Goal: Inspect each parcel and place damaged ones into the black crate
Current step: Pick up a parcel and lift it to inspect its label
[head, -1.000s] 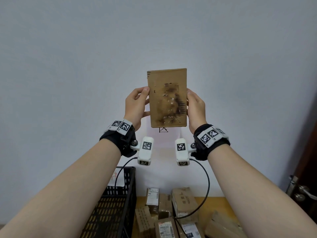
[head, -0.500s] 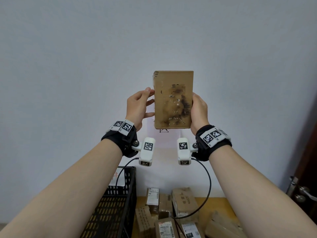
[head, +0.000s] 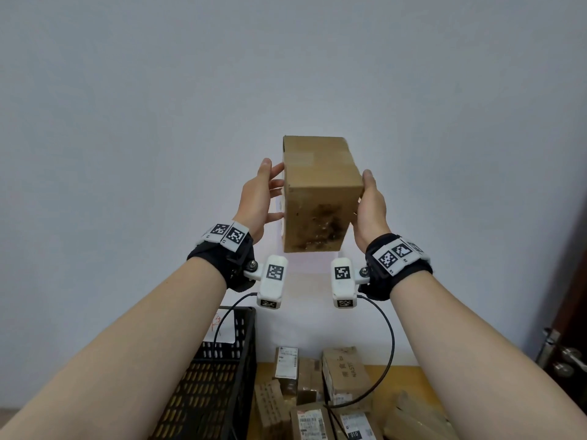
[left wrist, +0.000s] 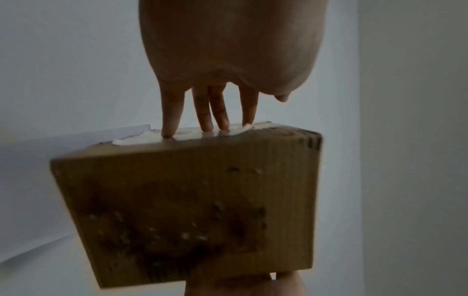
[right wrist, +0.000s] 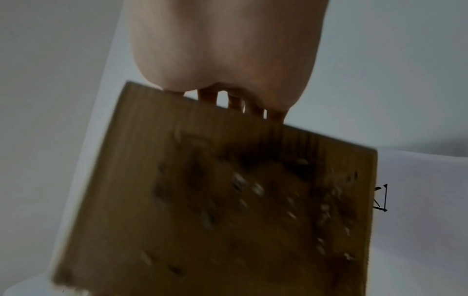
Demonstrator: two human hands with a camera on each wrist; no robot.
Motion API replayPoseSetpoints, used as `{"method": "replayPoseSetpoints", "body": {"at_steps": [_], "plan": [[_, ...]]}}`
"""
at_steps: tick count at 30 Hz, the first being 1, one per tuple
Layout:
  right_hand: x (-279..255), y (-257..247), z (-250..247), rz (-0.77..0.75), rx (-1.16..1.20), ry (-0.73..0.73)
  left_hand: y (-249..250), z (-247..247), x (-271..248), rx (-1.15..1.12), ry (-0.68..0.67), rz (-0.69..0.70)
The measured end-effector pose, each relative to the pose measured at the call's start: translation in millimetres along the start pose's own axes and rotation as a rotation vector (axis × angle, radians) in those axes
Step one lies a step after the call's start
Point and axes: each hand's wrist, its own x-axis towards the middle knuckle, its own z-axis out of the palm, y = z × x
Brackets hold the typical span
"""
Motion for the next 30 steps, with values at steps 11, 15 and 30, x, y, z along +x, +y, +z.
{"method": "replayPoseSetpoints", "body": {"at_steps": [11,15,30], "plan": [[-3.9,-2.2,9.5,0.0,0.056,-0.027,1.2,-3.7,1.2,-0.031,0.044,-0.005],[-3.2,-4.3,11.2,-0.009,0.056,-0.019,0.8,-5.4,3.9,-0.055,0.045,-0.006],[-2.7,-7.1,10.4,-0.028,0.039,0.006,1.4,-5.9,5.0,-0.066,0.052,0.006]]}}
